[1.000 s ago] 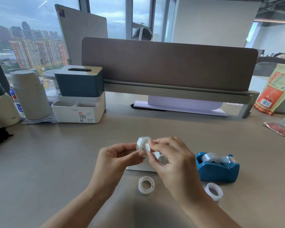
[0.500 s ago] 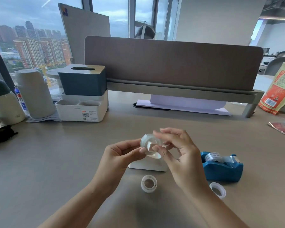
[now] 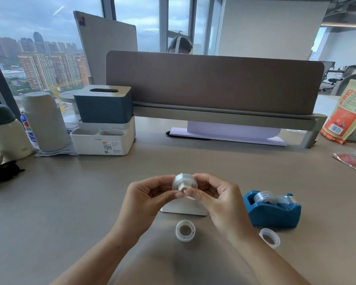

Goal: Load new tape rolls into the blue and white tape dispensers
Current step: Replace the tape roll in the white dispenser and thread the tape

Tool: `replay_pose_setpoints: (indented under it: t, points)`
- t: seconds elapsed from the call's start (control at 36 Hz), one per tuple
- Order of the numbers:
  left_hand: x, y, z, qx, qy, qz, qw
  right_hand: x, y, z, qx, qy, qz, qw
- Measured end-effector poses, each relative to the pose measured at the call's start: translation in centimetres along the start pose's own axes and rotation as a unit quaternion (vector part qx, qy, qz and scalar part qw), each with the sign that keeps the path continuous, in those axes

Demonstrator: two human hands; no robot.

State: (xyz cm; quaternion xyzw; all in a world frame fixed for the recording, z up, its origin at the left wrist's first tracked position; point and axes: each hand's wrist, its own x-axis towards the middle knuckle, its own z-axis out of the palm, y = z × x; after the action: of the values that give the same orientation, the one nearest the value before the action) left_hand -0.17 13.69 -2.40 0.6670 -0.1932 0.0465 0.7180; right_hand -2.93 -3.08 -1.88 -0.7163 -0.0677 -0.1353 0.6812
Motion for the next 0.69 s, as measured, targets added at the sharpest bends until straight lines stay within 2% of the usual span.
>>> replay_pose_setpoints:
  t: [0.42,0.53,0.69]
  points:
    - [0.5,-0.1,-0.3,0.071,0.027,0.02,0.997,-0.1,-0.2,0.7,-0.04,0.039,-0.024,0.998]
    - [0.9,-0.3,-0.2,0.081,0.054,0.026,0.995,1.3,-0.5,0.0,-0.106,0.006,-0.017,0.994]
    - [1.1,-1.1,-0.1,0.063,0.085,0.0,0.994,2.7,-0.5,-0.3,-0.192,-0.012,-0.058,0.98]
